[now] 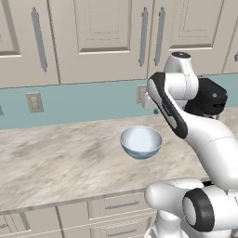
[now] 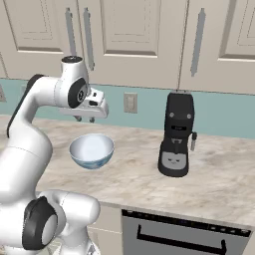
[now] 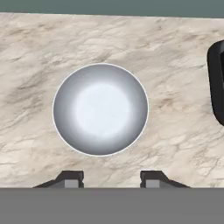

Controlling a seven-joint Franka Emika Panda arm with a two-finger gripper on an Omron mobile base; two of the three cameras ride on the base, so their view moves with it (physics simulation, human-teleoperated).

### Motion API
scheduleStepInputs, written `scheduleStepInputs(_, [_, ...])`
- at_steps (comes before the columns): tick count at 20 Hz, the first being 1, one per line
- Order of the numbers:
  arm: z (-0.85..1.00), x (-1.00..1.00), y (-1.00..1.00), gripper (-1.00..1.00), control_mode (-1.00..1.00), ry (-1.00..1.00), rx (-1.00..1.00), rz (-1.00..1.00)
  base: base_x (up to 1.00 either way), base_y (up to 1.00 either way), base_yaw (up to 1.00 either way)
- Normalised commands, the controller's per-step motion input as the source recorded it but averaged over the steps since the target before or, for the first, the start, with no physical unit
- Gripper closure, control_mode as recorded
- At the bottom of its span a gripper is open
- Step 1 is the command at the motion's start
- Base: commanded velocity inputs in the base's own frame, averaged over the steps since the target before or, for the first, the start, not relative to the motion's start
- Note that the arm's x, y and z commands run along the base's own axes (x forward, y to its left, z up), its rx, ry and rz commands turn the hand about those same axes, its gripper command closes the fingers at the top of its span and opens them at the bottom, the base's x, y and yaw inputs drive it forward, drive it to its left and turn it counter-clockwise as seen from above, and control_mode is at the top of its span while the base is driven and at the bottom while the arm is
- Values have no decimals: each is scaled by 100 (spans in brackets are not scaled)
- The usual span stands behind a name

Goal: Open the cabinet and setup a tea strainer by placing it in the bowl upright.

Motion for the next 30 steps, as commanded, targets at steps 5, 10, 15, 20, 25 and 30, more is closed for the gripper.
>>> scheduleStepInputs(5, [9,-9,-9,-100,-100,-16,-1,0,0,0,0])
scheduleStepInputs(10, [62,-31,0,-100,-100,-49,0,0,0,0,0])
scheduleStepInputs(15, [91,-10,1,-100,-100,-26,0,-6,0,0,0])
scheduleStepInputs(20, [87,-28,2,-100,-100,-11,0,-8,0,0,0])
scheduleStepInputs(25, [66,-24,0,-100,-100,-11,3,-7,0,0,0])
scheduleStepInputs(30, [55,0,0,-100,-100,-23,0,-2,0,0,0])
